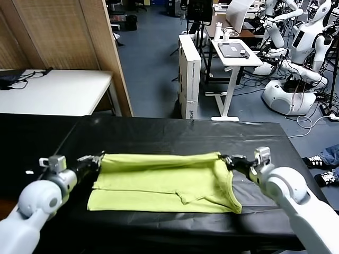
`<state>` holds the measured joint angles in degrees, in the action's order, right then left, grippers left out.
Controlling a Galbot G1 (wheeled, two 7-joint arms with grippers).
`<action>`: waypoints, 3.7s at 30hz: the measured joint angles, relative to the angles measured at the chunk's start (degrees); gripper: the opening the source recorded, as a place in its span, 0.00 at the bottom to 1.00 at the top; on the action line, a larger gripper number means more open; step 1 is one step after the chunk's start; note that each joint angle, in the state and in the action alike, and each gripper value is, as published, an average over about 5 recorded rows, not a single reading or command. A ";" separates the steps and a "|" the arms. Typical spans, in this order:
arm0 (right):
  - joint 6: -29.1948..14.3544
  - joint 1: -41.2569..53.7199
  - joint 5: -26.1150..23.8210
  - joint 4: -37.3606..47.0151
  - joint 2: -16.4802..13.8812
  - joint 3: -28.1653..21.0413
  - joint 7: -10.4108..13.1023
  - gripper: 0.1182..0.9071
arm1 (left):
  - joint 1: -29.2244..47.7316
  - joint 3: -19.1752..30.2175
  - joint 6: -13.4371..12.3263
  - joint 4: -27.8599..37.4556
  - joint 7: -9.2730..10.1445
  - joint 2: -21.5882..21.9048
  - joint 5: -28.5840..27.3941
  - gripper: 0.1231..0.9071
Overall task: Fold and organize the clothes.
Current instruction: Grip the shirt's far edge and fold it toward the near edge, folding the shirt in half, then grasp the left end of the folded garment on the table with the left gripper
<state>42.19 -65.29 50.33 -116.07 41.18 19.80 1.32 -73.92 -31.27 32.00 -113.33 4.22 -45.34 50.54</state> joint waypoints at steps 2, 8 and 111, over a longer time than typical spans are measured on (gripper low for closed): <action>0.00 -1.41 0.00 -1.07 -0.82 -0.01 0.22 0.03 | -2.23 -0.56 -0.08 -1.13 -0.07 -0.33 -0.92 0.08; 0.00 -3.93 0.00 -3.03 -2.45 -0.26 0.33 0.03 | -7.71 -2.32 -0.35 -3.14 -0.23 -1.59 -2.13 0.08; -10.29 -2.36 -3.55 5.40 11.84 4.18 -0.34 0.62 | -0.76 -3.51 -0.78 5.74 1.57 -10.78 -5.33 0.39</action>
<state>31.91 -67.65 46.77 -110.68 53.02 23.98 0.98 -74.67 -34.78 31.23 -107.58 5.79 -56.12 45.22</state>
